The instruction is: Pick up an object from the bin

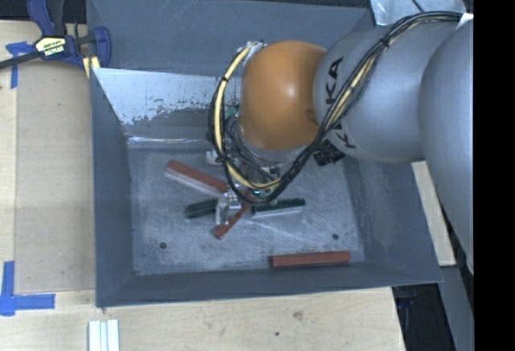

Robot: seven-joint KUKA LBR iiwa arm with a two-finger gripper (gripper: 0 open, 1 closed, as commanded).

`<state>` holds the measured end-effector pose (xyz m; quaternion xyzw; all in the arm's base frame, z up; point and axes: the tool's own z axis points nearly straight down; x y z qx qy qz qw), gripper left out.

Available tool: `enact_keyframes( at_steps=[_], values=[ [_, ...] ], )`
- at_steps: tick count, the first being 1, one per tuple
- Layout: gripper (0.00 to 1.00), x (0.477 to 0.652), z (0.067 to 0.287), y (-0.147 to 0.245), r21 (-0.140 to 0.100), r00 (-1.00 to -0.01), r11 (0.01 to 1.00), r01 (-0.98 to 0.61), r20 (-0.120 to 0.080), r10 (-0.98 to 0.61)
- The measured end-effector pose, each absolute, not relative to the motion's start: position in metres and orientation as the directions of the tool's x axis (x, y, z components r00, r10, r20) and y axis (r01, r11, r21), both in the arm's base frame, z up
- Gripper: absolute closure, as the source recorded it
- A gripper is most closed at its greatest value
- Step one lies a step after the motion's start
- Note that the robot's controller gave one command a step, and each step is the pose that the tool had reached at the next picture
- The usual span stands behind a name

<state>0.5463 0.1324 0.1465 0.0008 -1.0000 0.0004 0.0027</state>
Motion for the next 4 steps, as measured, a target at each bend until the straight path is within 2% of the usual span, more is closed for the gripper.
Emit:
enact_keyframes(
  at_steps=[1, 2, 3, 4],
  values=[
    [0.0, 0.548, 0.151, 0.132, 0.001, -1.0, 1.0, 0.0, -0.002, 0.0],
    [1.0, 0.564, 0.087, 0.142, 0.004, -0.997, 0.997, -0.075, -0.023, -0.075],
    [1.0, 0.564, 0.087, 0.142, 0.004, -0.997, 0.997, -0.075, -0.023, -0.075],
    [1.0, 0.561, 0.286, 0.158, 0.0, -0.991, 0.991, -0.132, -0.001, -0.132]
  ],
)
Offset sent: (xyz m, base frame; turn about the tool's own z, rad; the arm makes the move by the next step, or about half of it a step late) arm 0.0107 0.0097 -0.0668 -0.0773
